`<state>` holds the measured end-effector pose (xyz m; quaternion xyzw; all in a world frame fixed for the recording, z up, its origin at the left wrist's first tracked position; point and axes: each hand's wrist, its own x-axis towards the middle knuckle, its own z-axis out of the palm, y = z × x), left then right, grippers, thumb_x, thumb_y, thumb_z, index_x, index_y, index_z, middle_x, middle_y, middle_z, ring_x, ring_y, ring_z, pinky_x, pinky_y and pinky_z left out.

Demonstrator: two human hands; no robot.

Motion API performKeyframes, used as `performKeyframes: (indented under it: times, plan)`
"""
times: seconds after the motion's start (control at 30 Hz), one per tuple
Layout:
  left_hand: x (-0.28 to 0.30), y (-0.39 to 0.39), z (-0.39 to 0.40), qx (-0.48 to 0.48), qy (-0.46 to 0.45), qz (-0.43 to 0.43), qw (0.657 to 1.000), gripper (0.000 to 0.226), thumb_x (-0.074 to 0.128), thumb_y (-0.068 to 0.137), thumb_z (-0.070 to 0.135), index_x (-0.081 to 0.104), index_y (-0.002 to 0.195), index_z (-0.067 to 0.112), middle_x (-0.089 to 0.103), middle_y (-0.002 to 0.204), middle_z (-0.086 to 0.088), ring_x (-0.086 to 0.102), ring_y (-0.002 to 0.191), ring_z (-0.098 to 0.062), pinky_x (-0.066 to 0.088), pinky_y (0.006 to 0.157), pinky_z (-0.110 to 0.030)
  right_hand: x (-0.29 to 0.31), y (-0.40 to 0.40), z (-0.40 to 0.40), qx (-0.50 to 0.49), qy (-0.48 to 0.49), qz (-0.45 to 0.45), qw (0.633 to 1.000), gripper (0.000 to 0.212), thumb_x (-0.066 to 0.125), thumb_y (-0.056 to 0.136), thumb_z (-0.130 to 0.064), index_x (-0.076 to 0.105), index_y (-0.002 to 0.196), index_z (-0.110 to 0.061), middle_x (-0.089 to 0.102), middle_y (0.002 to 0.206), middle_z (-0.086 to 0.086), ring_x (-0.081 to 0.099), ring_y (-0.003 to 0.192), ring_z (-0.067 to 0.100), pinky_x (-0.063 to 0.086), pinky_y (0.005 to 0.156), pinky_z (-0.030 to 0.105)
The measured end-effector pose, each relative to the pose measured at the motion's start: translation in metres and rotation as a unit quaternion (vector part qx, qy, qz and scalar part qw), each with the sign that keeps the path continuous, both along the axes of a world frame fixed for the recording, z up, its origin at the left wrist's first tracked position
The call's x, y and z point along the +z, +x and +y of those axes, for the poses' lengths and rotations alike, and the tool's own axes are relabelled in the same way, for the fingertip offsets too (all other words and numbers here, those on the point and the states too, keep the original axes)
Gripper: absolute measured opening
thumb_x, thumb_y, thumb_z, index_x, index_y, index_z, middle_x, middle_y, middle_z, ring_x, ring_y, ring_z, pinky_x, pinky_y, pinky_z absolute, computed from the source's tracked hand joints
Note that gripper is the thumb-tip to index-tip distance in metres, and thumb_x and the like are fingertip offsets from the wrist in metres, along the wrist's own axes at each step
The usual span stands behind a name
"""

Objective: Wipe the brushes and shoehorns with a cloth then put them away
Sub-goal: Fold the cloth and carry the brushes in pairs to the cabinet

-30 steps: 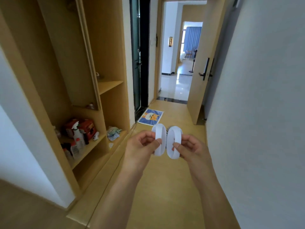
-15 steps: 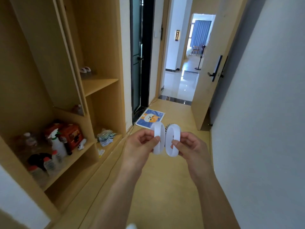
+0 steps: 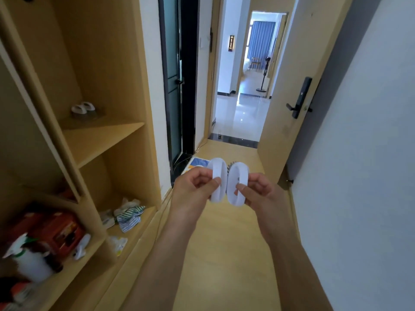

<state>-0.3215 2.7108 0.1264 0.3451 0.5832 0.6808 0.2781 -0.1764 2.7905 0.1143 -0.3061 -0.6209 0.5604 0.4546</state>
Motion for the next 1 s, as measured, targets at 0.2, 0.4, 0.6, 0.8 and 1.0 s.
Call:
performKeyframes:
  times: [0.2,0.4,0.6,0.8,1.0]
  plan:
    - [-0.016,-0.070,0.066,0.041,-0.017,0.011,0.999,0.009,0.074,0.083,0.010,0.071,0.084,0.018,0.070,0.078,-0.005,0.069,0.085,-0.031,0.057,0.077,-0.045,-0.017,-0.079,0.079,0.038,-0.019,0.000,0.999,0.018,0.066,0.089,-0.001,0.073,0.101,-0.013,0.076,0.092,0.009,0.070,0.083,0.023,0.057,0.081,0.047]
    - [-0.029,-0.150,0.133,0.125,-0.037,0.043,0.991,0.011,0.077,0.081,0.017,0.072,0.087,0.023,0.072,0.082,0.005,0.070,0.081,-0.015,0.060,0.073,-0.032,-0.029,-0.176,0.169,0.114,-0.020,0.001,0.993,0.019,0.067,0.089,0.000,0.072,0.103,-0.012,0.077,0.095,0.005,0.073,0.089,0.024,0.059,0.078,0.037]
    - [-0.018,-0.223,0.204,0.214,-0.034,0.048,0.975,0.013,0.078,0.080,0.013,0.071,0.087,0.021,0.072,0.084,0.001,0.068,0.083,-0.020,0.057,0.072,-0.029,-0.017,-0.274,0.256,0.207,-0.019,0.003,0.978,0.023,0.067,0.088,0.004,0.071,0.100,-0.016,0.076,0.094,0.003,0.071,0.092,0.026,0.057,0.084,0.049]
    - [-0.018,-0.286,0.246,0.298,-0.048,0.025,0.953,0.016,0.079,0.078,0.017,0.072,0.087,0.027,0.072,0.088,0.002,0.069,0.089,-0.022,0.057,0.086,-0.046,-0.013,-0.362,0.312,0.284,-0.004,-0.007,0.959,0.023,0.069,0.084,-0.002,0.071,0.095,-0.022,0.075,0.092,0.002,0.069,0.086,0.018,0.053,0.077,0.045]
    - [-0.031,-0.354,0.261,0.370,-0.074,0.020,0.926,0.016,0.081,0.076,0.020,0.071,0.086,0.028,0.073,0.086,0.007,0.070,0.087,-0.019,0.060,0.082,-0.046,-0.024,-0.450,0.335,0.337,-0.001,-0.037,0.941,0.024,0.071,0.083,-0.003,0.071,0.103,-0.017,0.074,0.097,0.003,0.069,0.092,0.022,0.056,0.086,0.048]
